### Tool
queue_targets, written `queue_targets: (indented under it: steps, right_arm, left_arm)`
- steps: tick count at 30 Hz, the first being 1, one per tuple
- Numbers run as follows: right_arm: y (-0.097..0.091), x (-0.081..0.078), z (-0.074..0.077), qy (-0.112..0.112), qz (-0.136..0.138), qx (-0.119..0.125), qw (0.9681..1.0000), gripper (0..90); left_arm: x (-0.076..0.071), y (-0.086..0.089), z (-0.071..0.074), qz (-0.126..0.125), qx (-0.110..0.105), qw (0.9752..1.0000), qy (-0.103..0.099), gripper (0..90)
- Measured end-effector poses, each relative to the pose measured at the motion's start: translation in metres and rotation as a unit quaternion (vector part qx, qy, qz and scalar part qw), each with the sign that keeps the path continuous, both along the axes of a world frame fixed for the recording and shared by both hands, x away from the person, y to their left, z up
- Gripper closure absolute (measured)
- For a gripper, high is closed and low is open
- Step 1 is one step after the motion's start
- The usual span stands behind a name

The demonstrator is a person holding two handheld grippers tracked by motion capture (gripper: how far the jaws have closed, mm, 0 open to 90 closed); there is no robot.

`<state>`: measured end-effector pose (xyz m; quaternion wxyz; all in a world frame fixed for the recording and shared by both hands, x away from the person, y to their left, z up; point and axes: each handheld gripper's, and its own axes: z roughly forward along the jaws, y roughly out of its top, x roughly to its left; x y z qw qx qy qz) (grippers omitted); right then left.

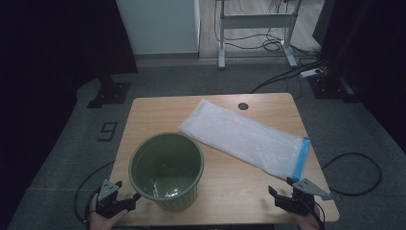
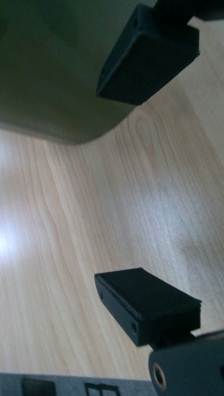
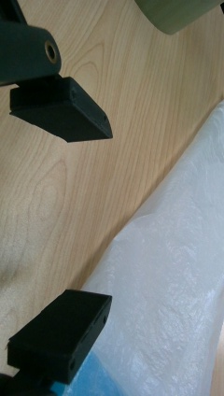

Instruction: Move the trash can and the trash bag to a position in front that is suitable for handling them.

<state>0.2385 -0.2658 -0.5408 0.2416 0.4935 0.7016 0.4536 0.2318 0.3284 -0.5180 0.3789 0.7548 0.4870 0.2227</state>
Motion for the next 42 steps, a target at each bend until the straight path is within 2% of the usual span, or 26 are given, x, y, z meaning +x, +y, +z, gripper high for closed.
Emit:
queue_targets:
  steps: [2, 4, 8, 11, 12, 13, 17, 18, 20, 24, 26, 29, 33, 36, 42]
  right_arm:
    - [0.000, 0.000, 0.000, 0.000, 0.000, -0.002, 1.0000, 17.2]
    - [0.001, 0.001, -0.002, 0.002, 0.003, -0.003, 1.0000, 17.5]
    - [0.005, 0.004, -0.003, 0.005, 0.012, -0.008, 0.9999, 18.1]
    - [0.007, 0.008, -0.003, 0.005, 0.020, -0.010, 0.9997, 18.2]
    - [0.009, 0.009, -0.003, 0.005, 0.022, -0.008, 0.9997, 18.3]
    - [0.009, 0.009, -0.003, 0.005, 0.022, -0.008, 0.9997, 18.3]
    - [0.012, 0.014, -0.003, 0.004, 0.030, -0.008, 0.9995, 18.7]
    - [0.014, 0.016, -0.003, 0.004, 0.034, -0.010, 0.9994, 18.7]
    - [0.015, 0.016, -0.003, 0.004, 0.036, -0.011, 0.9993, 18.8]
    - [0.019, 0.017, -0.004, 0.006, 0.043, -0.015, 0.9990, 19.1]
    - [0.021, 0.017, -0.004, 0.004, 0.048, -0.019, 0.9987, 19.2]
    - [0.021, 0.014, -0.003, -0.005, 0.055, -0.019, 0.9983, 19.3]
    - [0.018, 0.010, -0.002, -0.011, 0.056, -0.018, 0.9982, 19.4]
    - [0.015, 0.008, -0.002, -0.012, 0.053, -0.018, 0.9984, 19.6]
    - [0.011, 0.004, -0.002, -0.013, 0.048, -0.017, 0.9986, 19.7]
  left_arm:
    - [-0.001, -0.001, 0.001, -0.005, 0.003, 1.0000, -0.001, 5.6]
    - [-0.006, -0.003, 0.003, -0.021, 0.008, 0.9997, -0.003, 3.3]
    - [-0.014, -0.007, 0.008, -0.041, 0.009, 0.9991, -0.008, 3.1]
    - [-0.021, -0.013, 0.015, -0.072, 0.004, 0.9972, -0.020, 2.8]
    - [-0.026, -0.018, 0.020, -0.100, 0.003, 0.9946, -0.026, 3.0]
    - [-0.026, -0.018, 0.020, -0.100, 0.003, 0.9946, -0.026, 2.9]
    - [-0.031, -0.028, 0.025, -0.144, -0.008, 0.9887, -0.040, 2.8]
    - [-0.031, -0.034, 0.027, -0.161, -0.002, 0.9859, -0.045, 3.0]
    - [-0.031, -0.036, 0.028, -0.166, -0.001, 0.9850, -0.048, 4.2]
    - [-0.028, -0.047, 0.029, -0.190, -0.004, 0.9799, -0.061, 6.0]
    - [-0.024, -0.051, 0.029, -0.187, 0.000, 0.9802, -0.065, 6.6]
    - [-0.019, -0.055, 0.027, -0.193, -0.013, 0.9789, -0.065, 7.5]
    - [-0.011, -0.062, 0.027, -0.202, -0.018, 0.9779, -0.048, 9.4]
    - [-0.004, -0.070, 0.029, -0.211, -0.014, 0.9767, -0.037, 12.0]
    - [0.008, -0.091, 0.031, -0.217, -0.006, 0.9757, -0.030, 11.8]
